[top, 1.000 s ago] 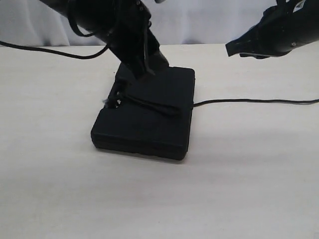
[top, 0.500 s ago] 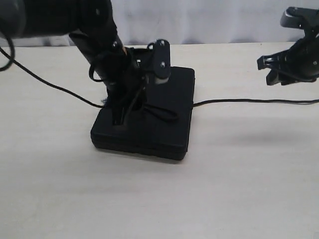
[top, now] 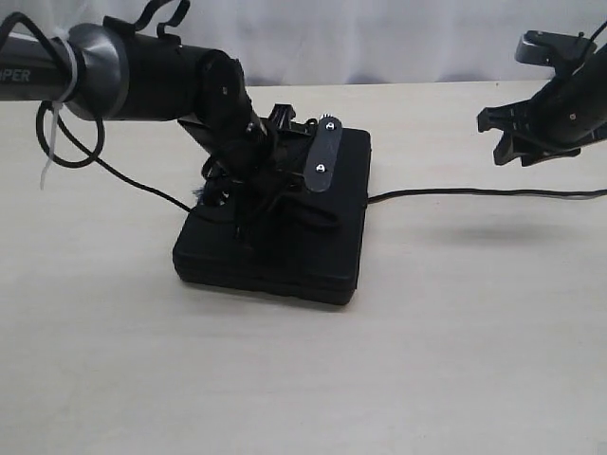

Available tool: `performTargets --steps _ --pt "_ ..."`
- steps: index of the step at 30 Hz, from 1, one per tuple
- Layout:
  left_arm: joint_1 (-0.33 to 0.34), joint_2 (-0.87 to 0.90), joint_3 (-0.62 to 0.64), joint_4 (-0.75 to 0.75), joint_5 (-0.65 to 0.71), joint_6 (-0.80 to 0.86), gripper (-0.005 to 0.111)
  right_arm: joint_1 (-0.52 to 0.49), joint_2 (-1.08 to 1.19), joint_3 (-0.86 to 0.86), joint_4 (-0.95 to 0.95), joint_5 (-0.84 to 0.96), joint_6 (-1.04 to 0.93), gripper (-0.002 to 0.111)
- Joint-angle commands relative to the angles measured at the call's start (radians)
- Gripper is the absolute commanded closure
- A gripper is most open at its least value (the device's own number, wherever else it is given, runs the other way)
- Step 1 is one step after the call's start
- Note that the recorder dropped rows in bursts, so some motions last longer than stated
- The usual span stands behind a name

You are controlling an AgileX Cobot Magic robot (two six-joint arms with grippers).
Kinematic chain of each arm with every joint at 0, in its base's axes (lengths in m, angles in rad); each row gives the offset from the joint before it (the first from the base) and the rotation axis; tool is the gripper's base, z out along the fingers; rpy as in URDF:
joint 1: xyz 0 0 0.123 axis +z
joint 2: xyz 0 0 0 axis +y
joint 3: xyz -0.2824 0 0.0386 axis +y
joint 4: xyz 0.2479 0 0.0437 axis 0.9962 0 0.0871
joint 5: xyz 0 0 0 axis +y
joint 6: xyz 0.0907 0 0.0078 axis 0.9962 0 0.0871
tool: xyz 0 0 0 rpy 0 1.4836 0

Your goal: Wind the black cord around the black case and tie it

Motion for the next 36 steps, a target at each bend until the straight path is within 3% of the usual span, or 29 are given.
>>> performTargets --steps 1,2,3,5,8,12,18,22,27,30,36 --pt "0.000 0.014 0.003 -0.065 0.049 0.004 0.087 -0.006 0.002 -0.007 0.007 0.017 -0.005 0.071" --pt "0.000 0.014 0.003 -0.089 0.066 0.004 0.102 -0.006 0.002 -0.007 0.014 0.019 -0.007 0.071" --pt "0.000 0.014 0.003 -0.103 0.068 0.004 0.107 -0.006 0.002 -0.007 0.031 0.019 -0.026 0.071" --pt "0.000 0.014 0.003 -0.156 0.041 -0.033 0.107 -0.006 0.002 -0.007 0.091 0.020 -0.076 0.071" --pt "0.000 0.003 0.003 -0.170 -0.125 -0.181 0.107 -0.006 0.002 -0.007 0.094 0.020 -0.082 0.071" --pt "0.000 0.000 0.003 -0.170 -0.249 -0.332 0.107 -0.006 0.002 -0.007 0.094 0.020 -0.082 0.071" --pt "0.005 0.000 0.003 -0.157 -0.257 -0.420 0.107 -0.006 0.002 -0.007 0.094 0.020 -0.082 0.071" --pt "0.031 0.000 0.003 -0.139 -0.255 -0.492 0.093 -0.006 0.002 -0.007 0.094 0.039 -0.078 0.071" --pt "0.084 -0.001 0.003 -0.144 -0.255 -0.592 0.064 -0.059 0.017 -0.005 0.055 0.039 -0.020 0.071" --pt "0.109 -0.008 0.003 -0.144 -0.242 -0.613 0.058 -0.136 0.037 0.007 0.063 0.029 0.000 0.071" --pt "0.111 -0.012 0.003 -0.142 -0.220 -0.581 0.057 -0.296 0.056 0.018 0.127 0.009 -0.001 0.068"
